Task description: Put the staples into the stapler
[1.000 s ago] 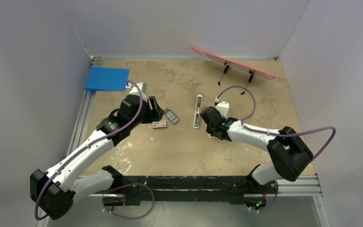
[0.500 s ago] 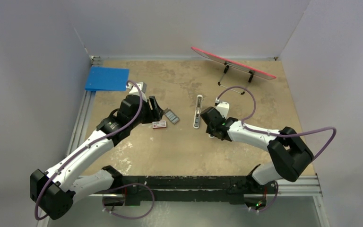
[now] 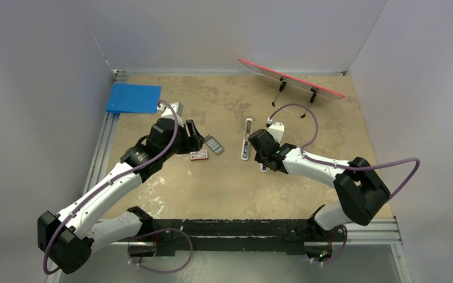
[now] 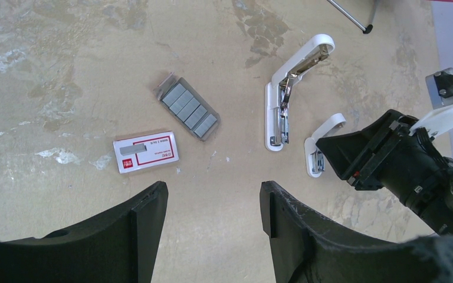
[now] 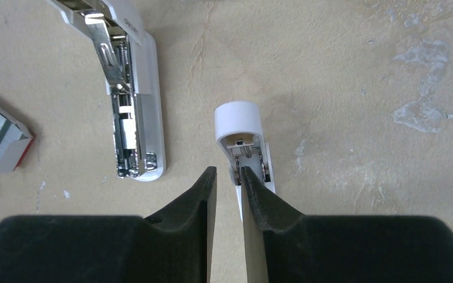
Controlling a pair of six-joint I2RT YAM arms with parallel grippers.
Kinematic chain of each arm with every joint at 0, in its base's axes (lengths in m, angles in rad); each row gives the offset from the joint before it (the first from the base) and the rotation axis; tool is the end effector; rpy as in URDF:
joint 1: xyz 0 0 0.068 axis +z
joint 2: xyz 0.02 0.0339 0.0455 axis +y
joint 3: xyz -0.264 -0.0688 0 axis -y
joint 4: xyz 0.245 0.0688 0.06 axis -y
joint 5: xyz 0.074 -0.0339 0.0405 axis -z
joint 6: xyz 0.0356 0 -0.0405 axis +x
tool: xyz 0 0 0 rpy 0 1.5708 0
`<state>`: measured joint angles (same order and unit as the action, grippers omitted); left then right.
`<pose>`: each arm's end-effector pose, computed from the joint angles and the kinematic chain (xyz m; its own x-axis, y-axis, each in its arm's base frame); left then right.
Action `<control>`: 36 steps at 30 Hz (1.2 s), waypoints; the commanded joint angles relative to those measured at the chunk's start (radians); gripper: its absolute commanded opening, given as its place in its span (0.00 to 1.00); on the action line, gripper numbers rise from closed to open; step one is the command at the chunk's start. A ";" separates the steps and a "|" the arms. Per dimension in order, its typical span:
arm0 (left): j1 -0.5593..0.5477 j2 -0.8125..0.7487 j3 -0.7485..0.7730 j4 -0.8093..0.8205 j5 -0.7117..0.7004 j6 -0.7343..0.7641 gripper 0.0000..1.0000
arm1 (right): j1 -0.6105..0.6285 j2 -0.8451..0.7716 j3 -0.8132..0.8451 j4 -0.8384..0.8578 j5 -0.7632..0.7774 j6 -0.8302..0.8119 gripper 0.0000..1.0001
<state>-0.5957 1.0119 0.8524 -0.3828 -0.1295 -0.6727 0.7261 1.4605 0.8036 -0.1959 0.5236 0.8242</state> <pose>0.1889 -0.1225 0.3012 -0.6238 -0.3236 -0.7115 0.0974 0.8710 -0.4816 0.2291 0.1796 0.1948 -0.6240 0.2960 -0.7232 0.1899 0.9552 0.2271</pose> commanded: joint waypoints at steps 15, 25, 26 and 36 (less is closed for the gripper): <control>0.008 0.004 0.008 0.042 0.010 -0.011 0.59 | -0.003 0.050 0.003 0.036 -0.029 -0.004 0.29; 0.007 0.006 0.010 0.044 0.013 -0.011 0.59 | -0.004 0.043 -0.008 0.019 -0.038 0.011 0.30; 0.007 0.006 0.010 0.044 0.014 -0.011 0.59 | -0.003 0.042 -0.010 0.016 -0.037 0.014 0.30; 0.008 0.008 0.010 0.043 0.015 -0.011 0.59 | -0.002 0.026 -0.017 0.016 -0.030 0.024 0.34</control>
<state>-0.5957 1.0210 0.8524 -0.3824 -0.1249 -0.6727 0.7261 1.5070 0.7929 -0.1814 0.4793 0.8356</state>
